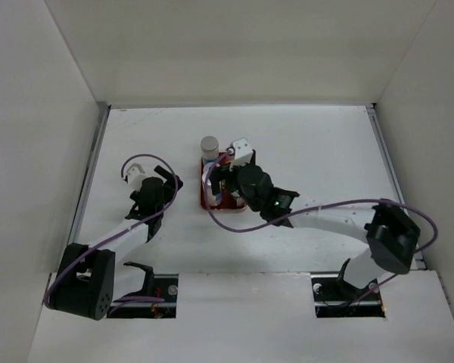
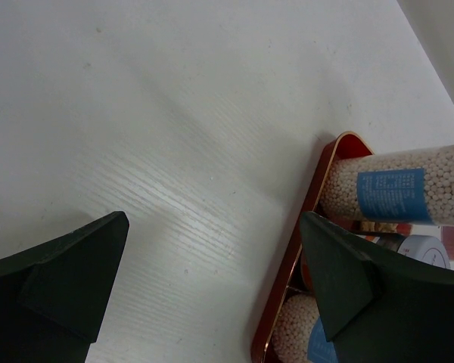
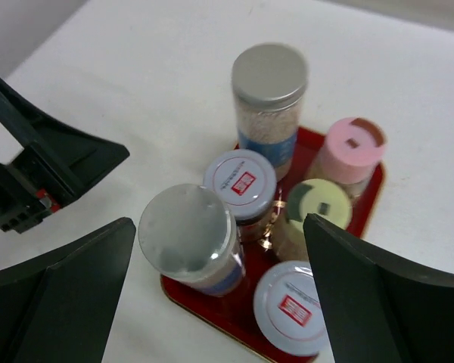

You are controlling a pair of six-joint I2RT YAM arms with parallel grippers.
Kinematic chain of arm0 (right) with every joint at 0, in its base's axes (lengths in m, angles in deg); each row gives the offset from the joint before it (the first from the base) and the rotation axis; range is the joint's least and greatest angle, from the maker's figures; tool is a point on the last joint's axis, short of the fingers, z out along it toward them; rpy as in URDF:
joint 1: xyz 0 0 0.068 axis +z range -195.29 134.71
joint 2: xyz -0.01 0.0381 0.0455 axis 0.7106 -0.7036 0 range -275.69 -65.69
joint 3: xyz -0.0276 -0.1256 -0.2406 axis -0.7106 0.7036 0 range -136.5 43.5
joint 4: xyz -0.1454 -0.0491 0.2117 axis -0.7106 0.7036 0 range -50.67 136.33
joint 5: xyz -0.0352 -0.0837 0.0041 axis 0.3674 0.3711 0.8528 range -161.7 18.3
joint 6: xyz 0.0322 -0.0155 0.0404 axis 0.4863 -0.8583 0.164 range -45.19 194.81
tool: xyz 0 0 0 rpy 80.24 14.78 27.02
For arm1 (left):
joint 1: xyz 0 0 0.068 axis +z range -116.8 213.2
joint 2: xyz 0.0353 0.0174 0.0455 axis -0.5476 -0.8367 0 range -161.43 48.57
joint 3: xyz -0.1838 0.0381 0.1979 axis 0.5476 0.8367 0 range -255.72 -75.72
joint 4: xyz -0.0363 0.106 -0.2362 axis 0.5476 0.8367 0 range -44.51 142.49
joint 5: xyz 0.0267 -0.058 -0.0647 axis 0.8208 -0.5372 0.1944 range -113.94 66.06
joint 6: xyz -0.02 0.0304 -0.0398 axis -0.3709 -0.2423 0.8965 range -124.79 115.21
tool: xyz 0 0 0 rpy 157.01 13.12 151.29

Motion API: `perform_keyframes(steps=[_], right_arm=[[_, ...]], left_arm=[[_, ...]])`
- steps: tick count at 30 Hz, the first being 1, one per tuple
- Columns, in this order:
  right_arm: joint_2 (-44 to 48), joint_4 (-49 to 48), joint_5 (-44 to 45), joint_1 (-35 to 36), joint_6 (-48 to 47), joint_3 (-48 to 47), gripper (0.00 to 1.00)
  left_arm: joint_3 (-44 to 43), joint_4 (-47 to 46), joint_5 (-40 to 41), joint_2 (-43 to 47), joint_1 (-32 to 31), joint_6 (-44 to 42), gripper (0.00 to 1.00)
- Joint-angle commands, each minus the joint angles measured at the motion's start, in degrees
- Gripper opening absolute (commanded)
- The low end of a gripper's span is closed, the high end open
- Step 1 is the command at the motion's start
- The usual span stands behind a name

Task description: Organize the condiment bottles

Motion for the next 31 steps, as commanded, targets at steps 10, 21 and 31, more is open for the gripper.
perform_keyframes(steps=[10, 21, 31], right_arm=[[19.58, -15.09, 19.22, -12.54, 9.39, 24.13, 1.0], [14.58, -13.77, 12.29, -19.76, 14.06, 24.68, 1.0], [11.76, -13.33, 8.68, -19.5, 12.57, 22.12, 1.0]], left_arm=[[-2.07, -0.03, 0.82, -1.03, 0.38, -1.19, 1.0], [-2.25, 0.94, 0.91, 1.26, 0.2, -2.42, 1.0], [-3.39, 2.27, 2.84, -1.11, -0.06, -2.59, 1.0]])
